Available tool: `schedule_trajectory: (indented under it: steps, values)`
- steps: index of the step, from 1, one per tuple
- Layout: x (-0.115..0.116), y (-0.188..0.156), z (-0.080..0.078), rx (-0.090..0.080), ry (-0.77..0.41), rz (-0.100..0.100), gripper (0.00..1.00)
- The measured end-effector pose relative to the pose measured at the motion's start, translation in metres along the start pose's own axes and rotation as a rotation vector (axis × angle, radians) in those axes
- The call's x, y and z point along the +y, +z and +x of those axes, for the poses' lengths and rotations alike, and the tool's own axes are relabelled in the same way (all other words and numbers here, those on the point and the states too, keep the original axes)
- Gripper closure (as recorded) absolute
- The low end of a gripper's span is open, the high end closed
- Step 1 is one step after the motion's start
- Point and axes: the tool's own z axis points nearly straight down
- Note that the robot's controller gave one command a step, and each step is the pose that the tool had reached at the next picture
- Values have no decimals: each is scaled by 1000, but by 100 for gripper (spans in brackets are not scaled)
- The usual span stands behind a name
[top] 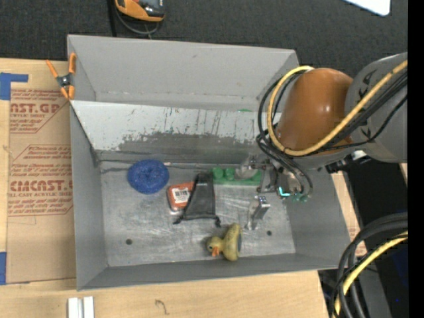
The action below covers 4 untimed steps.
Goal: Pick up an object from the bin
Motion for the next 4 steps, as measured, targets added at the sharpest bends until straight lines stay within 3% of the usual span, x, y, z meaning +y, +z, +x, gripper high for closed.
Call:
schedule_trajectory:
  steps: [1,2,3,4]
  values:
    - [0,-4,-2,-7,0,0,0]
    - [3,53,-35,-14,-77,1,0]
    - [10,69,-49,-4,-101,1,0]
    - [26,49,-72,-12,-144,1,0]
